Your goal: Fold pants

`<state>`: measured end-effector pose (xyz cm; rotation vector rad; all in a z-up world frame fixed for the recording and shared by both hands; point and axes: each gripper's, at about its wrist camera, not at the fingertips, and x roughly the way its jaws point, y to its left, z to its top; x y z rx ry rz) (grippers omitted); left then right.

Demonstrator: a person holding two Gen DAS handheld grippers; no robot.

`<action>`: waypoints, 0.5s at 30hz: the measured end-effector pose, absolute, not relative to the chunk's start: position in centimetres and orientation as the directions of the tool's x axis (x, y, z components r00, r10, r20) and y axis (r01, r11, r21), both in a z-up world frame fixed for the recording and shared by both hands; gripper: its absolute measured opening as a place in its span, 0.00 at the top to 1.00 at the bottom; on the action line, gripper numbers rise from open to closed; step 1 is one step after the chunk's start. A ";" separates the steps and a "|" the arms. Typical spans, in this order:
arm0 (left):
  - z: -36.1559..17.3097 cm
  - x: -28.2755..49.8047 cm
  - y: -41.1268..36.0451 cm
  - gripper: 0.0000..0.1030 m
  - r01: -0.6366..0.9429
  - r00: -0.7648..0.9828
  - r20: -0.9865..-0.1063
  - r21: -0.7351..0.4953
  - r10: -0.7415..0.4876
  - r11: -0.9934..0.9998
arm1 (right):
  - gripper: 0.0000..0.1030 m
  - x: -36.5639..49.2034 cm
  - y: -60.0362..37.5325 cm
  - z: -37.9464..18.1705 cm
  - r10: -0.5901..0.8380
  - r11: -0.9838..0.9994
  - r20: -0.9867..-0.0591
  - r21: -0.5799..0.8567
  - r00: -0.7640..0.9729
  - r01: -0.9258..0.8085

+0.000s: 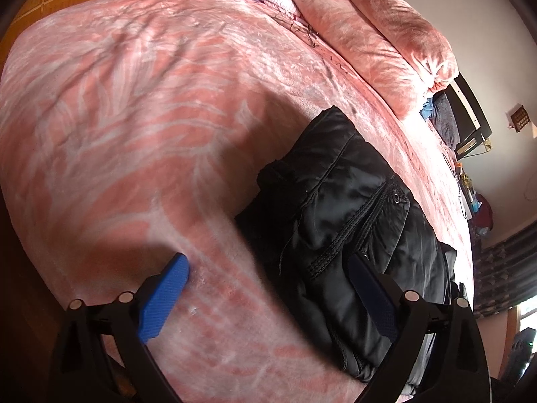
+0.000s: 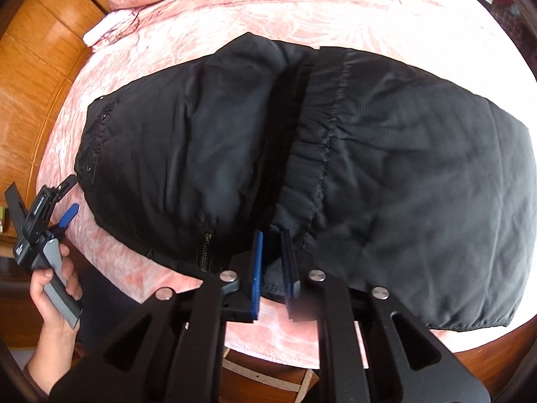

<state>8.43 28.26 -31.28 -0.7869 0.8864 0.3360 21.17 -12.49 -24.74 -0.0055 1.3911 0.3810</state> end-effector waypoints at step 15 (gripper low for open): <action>-33.0 8.2 31.2 0.04 -0.657 0.609 -0.741 -0.671 -0.282 0.344 | 0.12 30.8 1.2 -18.1 0.389 0.652 -0.910 0.383 -0.144 -0.655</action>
